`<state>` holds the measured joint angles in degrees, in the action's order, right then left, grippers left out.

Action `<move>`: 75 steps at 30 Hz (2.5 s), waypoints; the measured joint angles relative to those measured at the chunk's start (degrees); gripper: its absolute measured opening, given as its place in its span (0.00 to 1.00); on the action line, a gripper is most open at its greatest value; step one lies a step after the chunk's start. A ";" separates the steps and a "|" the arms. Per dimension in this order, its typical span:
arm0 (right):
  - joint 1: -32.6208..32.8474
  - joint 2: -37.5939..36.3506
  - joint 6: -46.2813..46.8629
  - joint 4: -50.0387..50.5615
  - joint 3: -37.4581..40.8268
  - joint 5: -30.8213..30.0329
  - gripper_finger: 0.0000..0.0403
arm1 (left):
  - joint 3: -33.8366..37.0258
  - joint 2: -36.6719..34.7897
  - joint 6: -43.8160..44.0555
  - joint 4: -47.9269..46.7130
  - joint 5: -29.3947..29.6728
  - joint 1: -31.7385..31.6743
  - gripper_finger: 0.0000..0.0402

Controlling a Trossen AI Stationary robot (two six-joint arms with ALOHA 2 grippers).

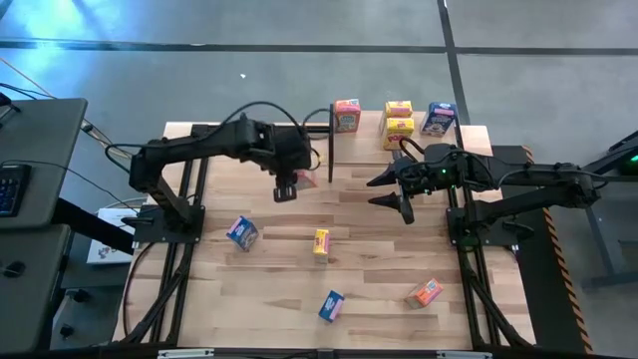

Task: Stack cereal on shelf
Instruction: Put the left orange cereal box on the shelf aligned with the orange cereal box

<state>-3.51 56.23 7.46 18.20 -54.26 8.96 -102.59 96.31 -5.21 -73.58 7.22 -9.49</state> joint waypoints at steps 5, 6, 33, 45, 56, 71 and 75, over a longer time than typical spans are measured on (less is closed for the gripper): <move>0.01 0.00 0.00 0.00 0.00 -0.01 0.54 | -5.90 -0.04 -1.53 -1.21 2.33 -1.10 0.32; 0.01 0.00 0.00 0.00 0.00 0.02 0.54 | -7.01 -0.04 -2.47 -1.15 2.93 -1.38 0.32; 0.00 0.00 0.00 0.00 0.00 -0.01 0.54 | -12.08 2.17 -20.55 14.99 2.19 -9.03 0.32; 0.00 0.00 0.00 0.01 0.00 0.01 0.54 | -12.04 6.69 -22.59 19.50 -0.34 -8.11 0.32; 0.01 0.02 0.00 0.04 0.00 0.01 0.54 | -12.04 10.65 -22.97 21.31 -0.92 -8.75 0.32; 0.01 0.01 0.00 0.04 0.00 -0.01 0.54 | -12.06 12.92 -17.50 22.19 -0.56 -10.04 0.32; 0.00 0.02 0.00 0.04 0.00 0.00 0.54 | -11.97 14.04 -17.42 21.70 -0.48 -10.06 0.32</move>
<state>-3.51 56.25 7.46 18.24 -54.26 8.96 -114.56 110.36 -22.63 -51.88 6.74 -19.55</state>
